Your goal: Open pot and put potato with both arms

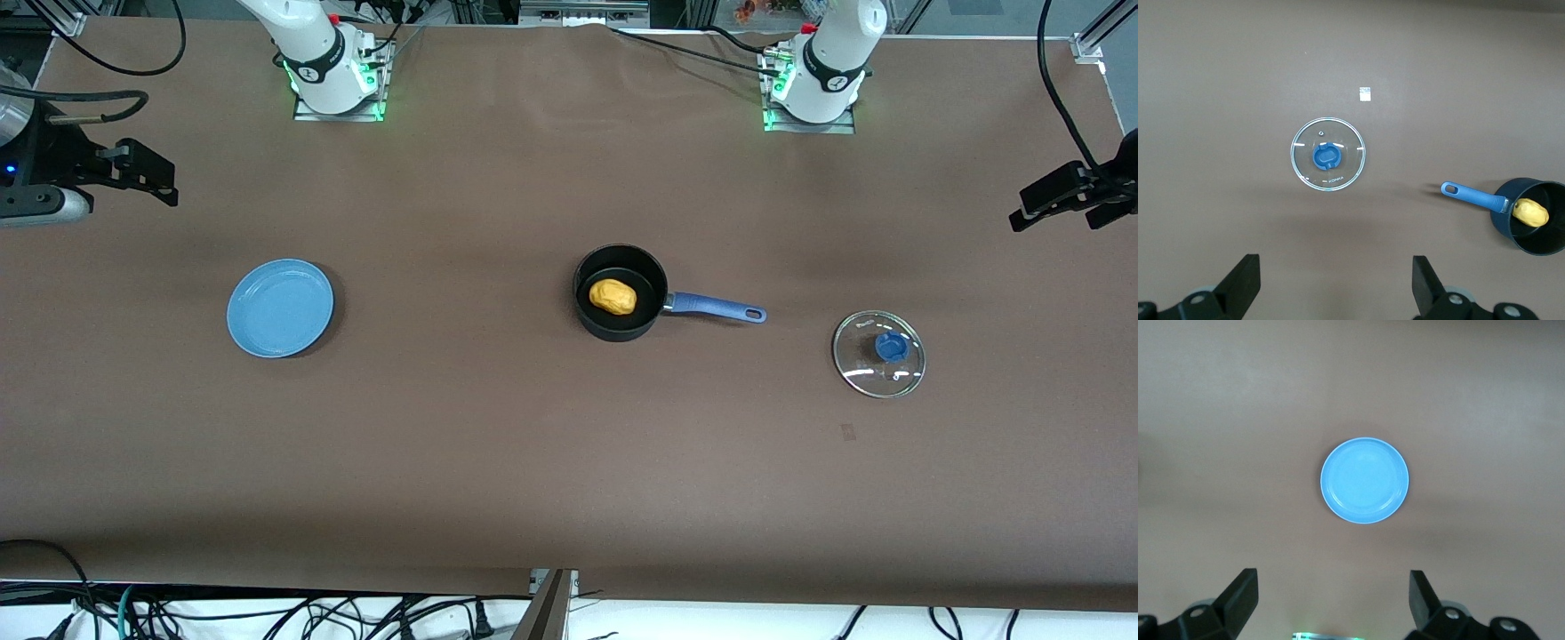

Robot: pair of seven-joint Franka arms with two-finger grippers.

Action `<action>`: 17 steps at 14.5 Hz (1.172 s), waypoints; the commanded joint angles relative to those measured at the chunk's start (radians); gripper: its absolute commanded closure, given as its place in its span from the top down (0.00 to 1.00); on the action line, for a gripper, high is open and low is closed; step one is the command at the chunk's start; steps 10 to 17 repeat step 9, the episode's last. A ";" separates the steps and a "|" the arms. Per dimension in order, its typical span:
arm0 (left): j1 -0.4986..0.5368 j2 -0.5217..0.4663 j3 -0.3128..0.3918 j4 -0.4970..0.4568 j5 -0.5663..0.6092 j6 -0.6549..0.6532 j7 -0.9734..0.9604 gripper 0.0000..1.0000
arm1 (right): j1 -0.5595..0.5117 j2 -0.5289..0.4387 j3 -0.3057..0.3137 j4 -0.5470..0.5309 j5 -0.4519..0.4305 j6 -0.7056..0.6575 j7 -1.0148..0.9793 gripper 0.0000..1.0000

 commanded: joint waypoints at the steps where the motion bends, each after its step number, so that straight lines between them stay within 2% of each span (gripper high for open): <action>1: 0.007 0.015 -0.006 0.042 -0.015 -0.016 -0.006 1.00 | -0.007 -0.015 0.006 -0.022 0.010 -0.005 0.051 1.00; 7: 0.005 0.053 -0.007 0.093 -0.013 -0.014 -0.004 1.00 | -0.003 0.011 -0.002 0.008 0.007 -0.013 0.044 1.00; 17: 0.005 0.064 -0.007 0.093 -0.013 -0.014 -0.004 1.00 | -0.003 0.011 -0.002 0.008 0.006 -0.011 0.044 1.00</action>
